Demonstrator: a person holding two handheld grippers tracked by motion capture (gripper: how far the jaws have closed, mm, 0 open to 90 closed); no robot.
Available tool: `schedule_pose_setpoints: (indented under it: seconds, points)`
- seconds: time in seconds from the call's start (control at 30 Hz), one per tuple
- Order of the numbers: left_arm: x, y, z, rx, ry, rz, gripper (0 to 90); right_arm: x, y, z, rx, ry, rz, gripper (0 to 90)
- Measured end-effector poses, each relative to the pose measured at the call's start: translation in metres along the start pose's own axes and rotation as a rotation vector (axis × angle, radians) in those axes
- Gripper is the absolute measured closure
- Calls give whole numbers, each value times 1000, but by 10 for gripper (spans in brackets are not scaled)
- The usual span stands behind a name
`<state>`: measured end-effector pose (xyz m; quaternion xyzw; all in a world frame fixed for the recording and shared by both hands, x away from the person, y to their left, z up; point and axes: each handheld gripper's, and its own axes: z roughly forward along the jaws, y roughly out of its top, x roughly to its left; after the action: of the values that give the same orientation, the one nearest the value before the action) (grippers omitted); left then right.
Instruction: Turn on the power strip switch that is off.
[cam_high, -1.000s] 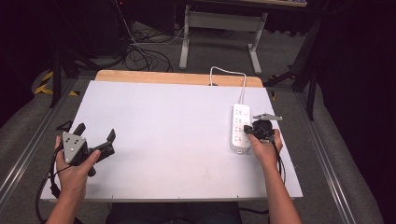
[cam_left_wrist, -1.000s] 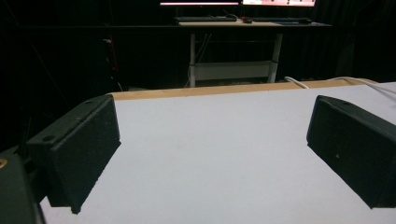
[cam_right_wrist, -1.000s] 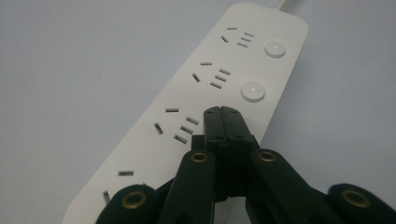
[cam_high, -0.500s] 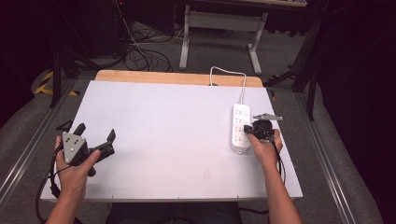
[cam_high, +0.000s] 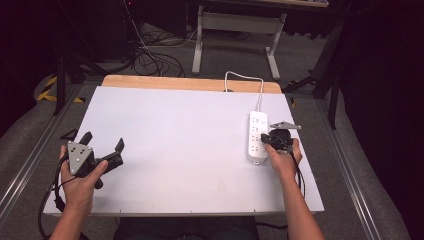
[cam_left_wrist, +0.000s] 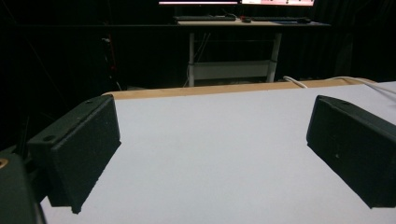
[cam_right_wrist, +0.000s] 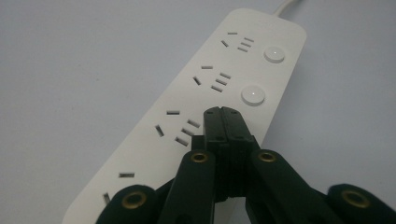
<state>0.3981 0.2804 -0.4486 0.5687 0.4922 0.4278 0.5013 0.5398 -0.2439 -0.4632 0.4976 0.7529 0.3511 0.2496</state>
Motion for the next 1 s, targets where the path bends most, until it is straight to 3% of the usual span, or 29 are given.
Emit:
schedule_pose_setpoints:
  seconds: [0.2,0.5,0.67,0.87,1.0]
  points:
    - [0,0,0,1,-4,-2,34,-2,2,-6,-66,10,-1,900]
    - [-1,0,1,2,-6,-2,34,-4,2,-34,-222,87,5,900]
    - [-1,1,2,1,-9,0,34,-5,-1,-47,-273,121,24,900]
    - [-1,1,2,0,-13,-3,36,-3,-2,-58,-342,147,-16,900]
    - [-2,1,2,-2,-14,-2,36,-1,-2,-63,-383,144,-13,900]
